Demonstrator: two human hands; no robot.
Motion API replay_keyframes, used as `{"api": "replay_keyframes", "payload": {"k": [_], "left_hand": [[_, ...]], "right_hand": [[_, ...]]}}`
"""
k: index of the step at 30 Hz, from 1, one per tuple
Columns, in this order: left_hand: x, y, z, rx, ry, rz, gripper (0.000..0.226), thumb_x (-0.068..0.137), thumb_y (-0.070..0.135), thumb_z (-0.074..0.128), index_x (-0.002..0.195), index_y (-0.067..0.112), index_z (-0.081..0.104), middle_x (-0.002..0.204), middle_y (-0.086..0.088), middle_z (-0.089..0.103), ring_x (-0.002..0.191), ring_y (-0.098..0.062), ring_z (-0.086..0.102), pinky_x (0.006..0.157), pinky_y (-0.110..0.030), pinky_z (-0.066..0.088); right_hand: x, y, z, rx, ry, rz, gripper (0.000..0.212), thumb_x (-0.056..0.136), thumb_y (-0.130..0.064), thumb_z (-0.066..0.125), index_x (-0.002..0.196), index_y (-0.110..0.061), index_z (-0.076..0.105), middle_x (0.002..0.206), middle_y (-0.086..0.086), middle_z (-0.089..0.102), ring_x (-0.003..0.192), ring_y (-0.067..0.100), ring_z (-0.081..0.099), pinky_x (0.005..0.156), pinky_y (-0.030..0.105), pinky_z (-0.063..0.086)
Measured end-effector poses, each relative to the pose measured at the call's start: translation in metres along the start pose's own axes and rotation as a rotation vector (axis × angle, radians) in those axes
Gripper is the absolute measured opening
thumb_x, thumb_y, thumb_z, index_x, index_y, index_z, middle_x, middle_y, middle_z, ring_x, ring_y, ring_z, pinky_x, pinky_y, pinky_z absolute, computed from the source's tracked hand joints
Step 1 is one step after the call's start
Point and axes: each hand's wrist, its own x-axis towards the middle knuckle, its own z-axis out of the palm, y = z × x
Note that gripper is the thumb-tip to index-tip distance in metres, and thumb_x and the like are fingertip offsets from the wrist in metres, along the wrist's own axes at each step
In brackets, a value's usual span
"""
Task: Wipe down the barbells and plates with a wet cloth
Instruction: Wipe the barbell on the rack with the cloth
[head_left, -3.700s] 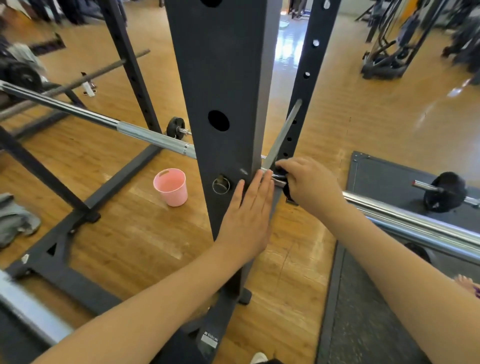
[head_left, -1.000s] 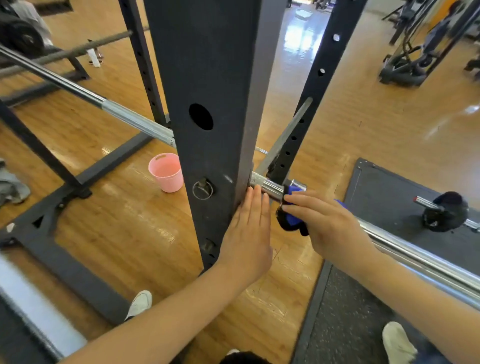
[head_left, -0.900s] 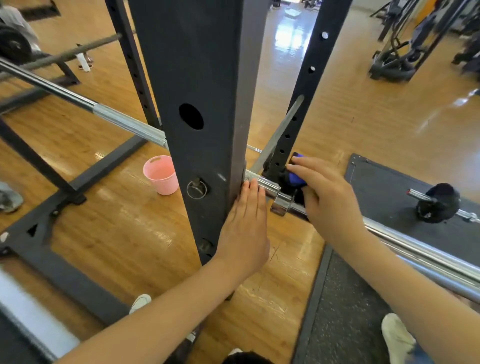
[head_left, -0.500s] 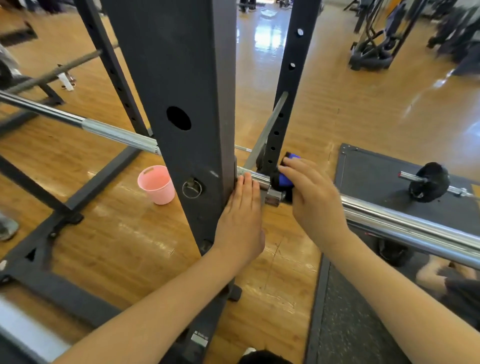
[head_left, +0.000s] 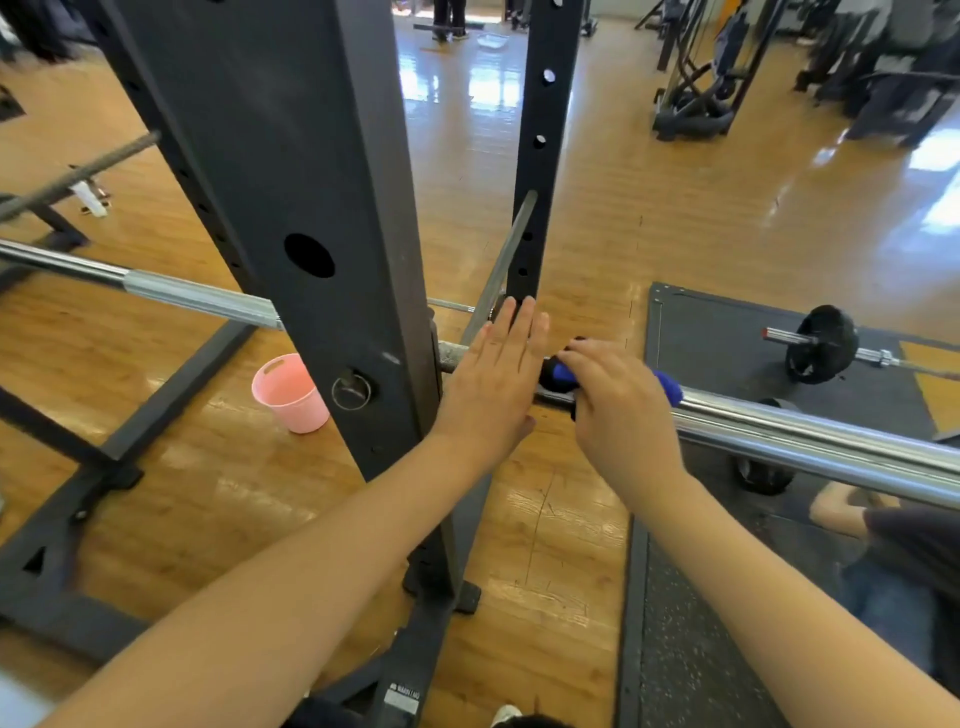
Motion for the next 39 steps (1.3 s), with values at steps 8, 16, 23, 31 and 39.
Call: {"api": "replay_keyframes", "payload": {"k": [8,16,23,31,39], "left_hand": [[0.004,-0.012,0.015,0.010,0.132,0.061,0.114,0.055,0.039,0.087,0.142,0.003,0.024,0.149,-0.019,0.034,0.139,-0.033,0.029,0.111,-0.047,0.030],[0.016,-0.020,0.003,-0.024,0.050,0.078,0.073,0.060,0.013,0.084,0.124,0.000,0.051,0.133,-0.016,0.054,0.132,-0.030,0.042,0.112,-0.036,0.018],[0.001,-0.015,0.006,-0.132,0.006,-0.092,0.105,0.063,0.025,0.085,0.147,0.002,0.025,0.150,-0.014,0.033,0.141,-0.029,0.026,0.115,-0.039,0.017],[-0.012,-0.009,0.020,-0.132,0.039,-0.250,0.091,0.071,0.000,0.077,0.145,0.000,0.026,0.150,-0.013,0.034,0.142,-0.026,0.022,0.111,-0.037,0.010],[-0.017,-0.009,0.019,-0.039,0.013,-0.160,0.077,0.098,0.014,0.038,0.134,0.005,-0.029,0.156,-0.015,-0.017,0.136,-0.025,-0.028,0.108,-0.035,-0.017]], "right_hand": [[-0.025,0.005,0.004,-0.059,-0.014,0.038,0.056,0.064,0.011,0.078,0.117,-0.002,0.064,0.119,0.013,0.064,0.112,0.031,0.061,0.099,0.038,0.035],[-0.020,-0.002,0.006,0.006,0.033,0.108,0.048,0.068,0.011,0.073,0.113,-0.001,0.066,0.115,0.013,0.067,0.109,0.032,0.062,0.098,0.041,0.038],[-0.014,-0.003,0.001,0.093,0.006,0.142,0.047,0.069,0.012,0.070,0.113,-0.004,0.066,0.113,0.011,0.067,0.107,0.030,0.063,0.096,0.040,0.042],[0.028,-0.019,0.013,0.168,-0.043,-0.109,0.037,0.069,0.010,0.067,0.105,0.002,0.068,0.105,0.015,0.069,0.100,0.032,0.065,0.091,0.043,0.050],[0.015,-0.014,0.005,0.127,-0.020,-0.150,0.047,0.060,0.018,0.073,0.104,0.002,0.069,0.108,0.017,0.068,0.106,0.035,0.063,0.096,0.045,0.042]]}}
